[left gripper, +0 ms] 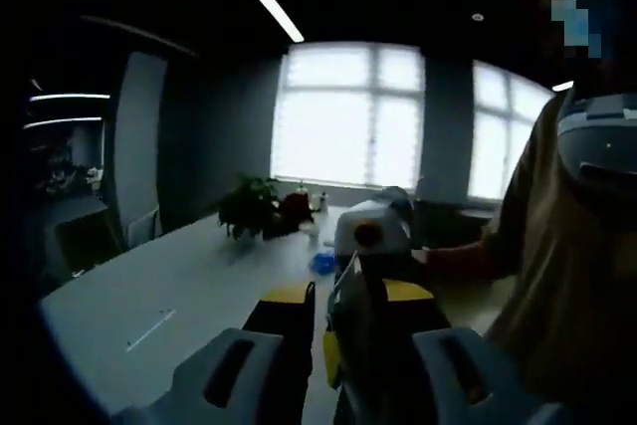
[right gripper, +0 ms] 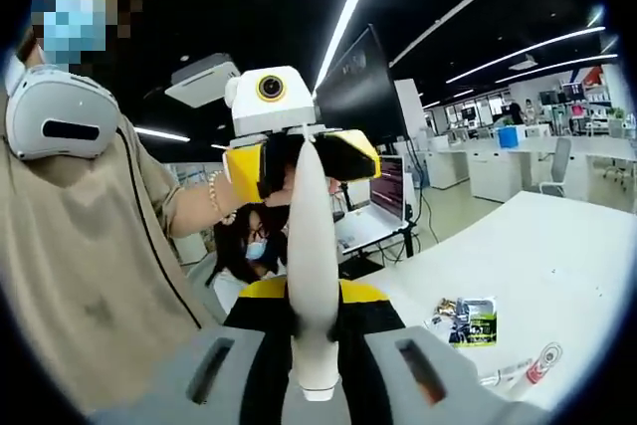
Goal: Arrange the skincare products in the storage area until every visible bottle or jar stands upright without overlapping.
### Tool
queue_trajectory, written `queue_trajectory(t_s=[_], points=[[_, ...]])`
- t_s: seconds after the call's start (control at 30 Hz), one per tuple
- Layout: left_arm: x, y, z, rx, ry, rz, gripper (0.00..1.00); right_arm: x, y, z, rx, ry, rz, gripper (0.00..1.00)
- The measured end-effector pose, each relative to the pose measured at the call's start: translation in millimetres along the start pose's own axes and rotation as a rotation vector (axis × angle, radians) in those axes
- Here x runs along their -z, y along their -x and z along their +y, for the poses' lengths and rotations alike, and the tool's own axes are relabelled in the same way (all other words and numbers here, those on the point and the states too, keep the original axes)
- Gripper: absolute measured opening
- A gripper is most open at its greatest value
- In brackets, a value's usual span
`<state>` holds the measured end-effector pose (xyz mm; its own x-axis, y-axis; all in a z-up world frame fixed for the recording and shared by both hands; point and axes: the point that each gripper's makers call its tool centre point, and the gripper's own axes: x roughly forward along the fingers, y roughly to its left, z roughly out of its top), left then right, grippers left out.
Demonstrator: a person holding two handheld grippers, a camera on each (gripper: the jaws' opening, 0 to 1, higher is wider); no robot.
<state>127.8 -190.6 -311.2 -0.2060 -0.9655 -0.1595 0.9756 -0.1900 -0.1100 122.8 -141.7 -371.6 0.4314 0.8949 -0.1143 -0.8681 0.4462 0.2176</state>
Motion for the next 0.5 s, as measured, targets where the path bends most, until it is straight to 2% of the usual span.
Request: queue_trajectory(t_s=[0.13,0.3,0.47,0.5], points=[[8.1,-7,-5.7,0.031,0.019,0.022,0.24,0.1,-5,1,-0.014,0.017,0.018,0.15],[28.8,-11,-8.9,0.049,-0.015,0.146,0.2,5.9,-6,-2,-0.014,0.045,0.063,0.15],[46.3,-11,-6.9,0.045,-0.107,0.283,0.16,12.5,-3,-8,0.003,0.088,0.112,0.15],[42.9,-13,-8.0,0.046,-0.091,0.262,0.15,14.7,-3,-9,0.003,0.091,0.123,0.15]])
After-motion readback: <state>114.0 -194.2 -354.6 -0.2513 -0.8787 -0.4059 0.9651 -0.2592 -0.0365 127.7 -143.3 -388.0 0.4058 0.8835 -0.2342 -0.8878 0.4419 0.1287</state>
